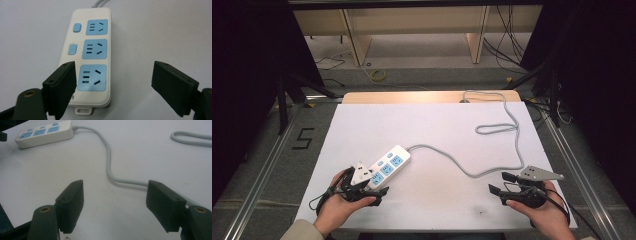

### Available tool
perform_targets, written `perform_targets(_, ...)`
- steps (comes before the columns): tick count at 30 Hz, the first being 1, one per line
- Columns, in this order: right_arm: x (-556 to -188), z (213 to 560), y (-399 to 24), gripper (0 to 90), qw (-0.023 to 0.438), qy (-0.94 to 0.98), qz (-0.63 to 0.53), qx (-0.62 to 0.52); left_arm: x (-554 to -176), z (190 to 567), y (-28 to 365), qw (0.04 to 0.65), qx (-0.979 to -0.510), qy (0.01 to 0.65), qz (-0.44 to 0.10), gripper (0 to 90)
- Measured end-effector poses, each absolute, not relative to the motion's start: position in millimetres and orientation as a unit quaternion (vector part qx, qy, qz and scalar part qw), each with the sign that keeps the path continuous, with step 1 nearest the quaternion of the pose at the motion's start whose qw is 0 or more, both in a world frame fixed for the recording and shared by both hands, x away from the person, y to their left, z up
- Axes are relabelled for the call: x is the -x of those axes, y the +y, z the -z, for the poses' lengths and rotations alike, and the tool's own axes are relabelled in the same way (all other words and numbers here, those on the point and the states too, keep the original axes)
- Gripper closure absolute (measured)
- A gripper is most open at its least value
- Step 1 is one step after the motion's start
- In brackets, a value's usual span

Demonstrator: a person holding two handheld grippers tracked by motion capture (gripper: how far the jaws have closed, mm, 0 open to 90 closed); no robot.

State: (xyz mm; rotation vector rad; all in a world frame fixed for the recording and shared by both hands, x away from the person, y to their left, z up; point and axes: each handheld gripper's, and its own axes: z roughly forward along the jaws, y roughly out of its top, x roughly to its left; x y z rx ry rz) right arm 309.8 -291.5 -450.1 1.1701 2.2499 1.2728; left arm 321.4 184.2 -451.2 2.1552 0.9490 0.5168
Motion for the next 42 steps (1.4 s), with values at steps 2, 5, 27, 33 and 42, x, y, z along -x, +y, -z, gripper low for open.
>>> perform_targets(2, -309.9, 450.4, -292.1, 30.8, 0.152, 0.783, -0.442, -0.41, -321.3, 449.8, 184.5, 0.368, -0.83, 0.369, -0.198, 23.5)
perform_targets(5, -310.0, 450.2, -292.6, 30.8, 0.153, 0.783, -0.442, -0.41, -321.1, 448.7, 185.3, 0.371, -0.827, 0.373, -0.199, 31.3)
perform_targets(27, -310.8, 450.8, -290.6, 30.8, 0.151, 0.786, -0.439, -0.409, -328.2, 434.6, 182.8, 0.361, -0.821, 0.391, -0.208, 89.6)
perform_targets(33, -310.9, 451.1, -290.5, 30.7, 0.15, 0.786, -0.439, -0.41, -331.1, 434.0, 178.5, 0.359, -0.821, 0.393, -0.205, 89.7)
perform_targets(42, -310.8, 451.2, -290.4, 30.7, 0.15, 0.786, -0.439, -0.41, -341.7, 434.7, 178.8, 0.352, -0.822, 0.4, -0.202, 89.6)
